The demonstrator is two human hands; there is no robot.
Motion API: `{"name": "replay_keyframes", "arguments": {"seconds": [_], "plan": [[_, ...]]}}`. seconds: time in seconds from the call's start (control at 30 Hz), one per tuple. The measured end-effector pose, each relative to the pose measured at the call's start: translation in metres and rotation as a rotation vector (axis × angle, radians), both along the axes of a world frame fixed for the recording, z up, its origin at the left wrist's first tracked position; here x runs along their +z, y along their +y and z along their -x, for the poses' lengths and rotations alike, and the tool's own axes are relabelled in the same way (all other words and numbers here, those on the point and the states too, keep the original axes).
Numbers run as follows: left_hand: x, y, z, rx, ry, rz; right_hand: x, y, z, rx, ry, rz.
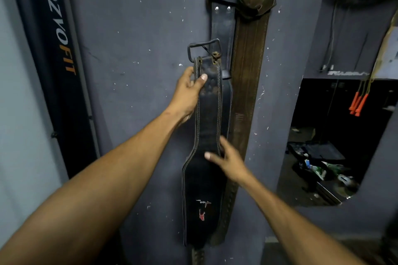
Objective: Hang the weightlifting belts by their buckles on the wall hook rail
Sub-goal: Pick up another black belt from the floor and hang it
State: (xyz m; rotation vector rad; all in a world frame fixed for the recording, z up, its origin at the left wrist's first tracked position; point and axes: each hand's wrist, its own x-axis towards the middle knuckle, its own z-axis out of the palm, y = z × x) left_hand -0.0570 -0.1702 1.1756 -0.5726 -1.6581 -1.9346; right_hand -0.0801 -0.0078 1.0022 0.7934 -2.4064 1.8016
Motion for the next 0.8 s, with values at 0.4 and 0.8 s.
{"name": "replay_keyframes", "arguments": {"seconds": [0.4, 0.8], "plan": [[-0.006, -0.014, -0.001, -0.006, -0.025, 0.037, -0.040, 0.005, -0.009, 0.068, -0.156, 0.079], [0.016, -0.013, -0.009, -0.013, 0.007, 0.034, -0.010, -0.014, -0.007, 0.142, -0.062, 0.093]]}}
